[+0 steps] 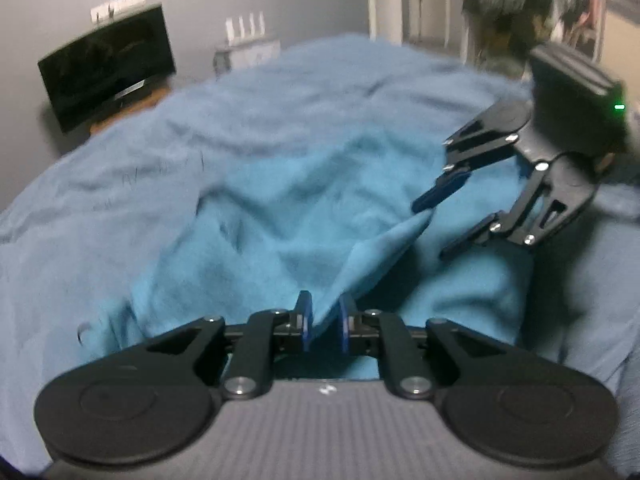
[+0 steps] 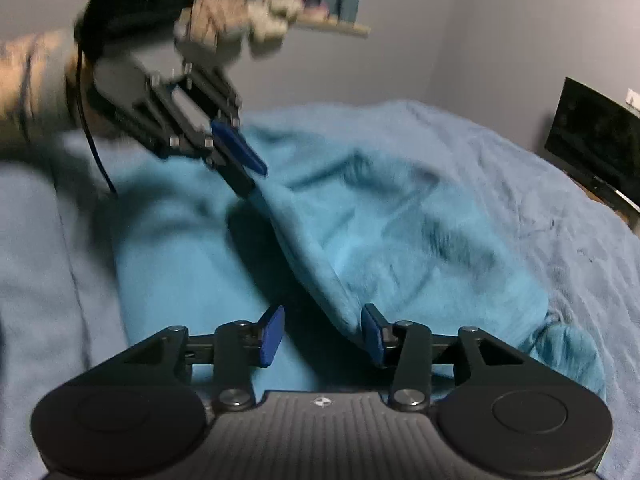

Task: Fold large clothes
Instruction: 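Open both tools and release the folded jacket onto the bed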

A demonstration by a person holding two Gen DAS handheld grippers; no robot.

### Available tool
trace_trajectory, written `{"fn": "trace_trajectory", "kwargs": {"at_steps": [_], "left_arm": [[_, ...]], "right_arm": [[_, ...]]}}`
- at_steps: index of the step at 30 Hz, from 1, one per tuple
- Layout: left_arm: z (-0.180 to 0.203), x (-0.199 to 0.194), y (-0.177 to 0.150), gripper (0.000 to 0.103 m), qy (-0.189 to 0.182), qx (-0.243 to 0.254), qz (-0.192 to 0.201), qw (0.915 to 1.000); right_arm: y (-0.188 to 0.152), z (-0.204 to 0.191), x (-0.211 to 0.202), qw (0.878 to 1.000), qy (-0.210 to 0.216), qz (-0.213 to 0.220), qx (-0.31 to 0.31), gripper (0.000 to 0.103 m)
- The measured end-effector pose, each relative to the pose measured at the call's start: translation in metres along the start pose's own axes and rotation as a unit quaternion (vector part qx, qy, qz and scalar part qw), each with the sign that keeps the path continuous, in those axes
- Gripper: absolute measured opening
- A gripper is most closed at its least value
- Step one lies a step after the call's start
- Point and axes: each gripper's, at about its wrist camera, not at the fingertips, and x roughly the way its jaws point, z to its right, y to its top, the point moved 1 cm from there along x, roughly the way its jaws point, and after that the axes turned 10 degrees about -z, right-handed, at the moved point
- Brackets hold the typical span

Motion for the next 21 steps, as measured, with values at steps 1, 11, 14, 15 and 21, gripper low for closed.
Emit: {"fn": "trace_trajectory", "kwargs": {"at_steps": [1, 11, 14, 15, 21], "left_arm": [[-0.003, -0.010, 0.005, 0.013, -0.016, 0.002, 0.014, 0.9998], [-0.043, 0.004, 0.052, 0.047, 0.078, -0.077, 0.034, 0.9933], [-0.064, 0.049, 0.047, 0.047, 0.113, -0.147, -0.004, 0.9826], [-0.066, 0.063, 0.042, 0.047, 0.110, -0.164, -0.018, 0.9801], [-0.039, 0.115, 0.001, 0.047, 0.082, -0.173, -0.064, 0.9794]], "right_arm": [[0.007, 0.007, -0.009, 1.000, 0.011, 0.018, 0.014, 0.048], [0.053, 0.073, -0.007, 0.992, -0.047, 0.053, 0.101, 0.055], [0.049, 0.093, 0.034, 0.988, -0.060, 0.012, 0.145, 0.050], [0.043, 0.097, 0.048, 0.985, -0.058, -0.005, 0.161, 0.050], [0.004, 0.084, 0.109, 0.984, -0.033, -0.065, 0.164, 0.049]]}}
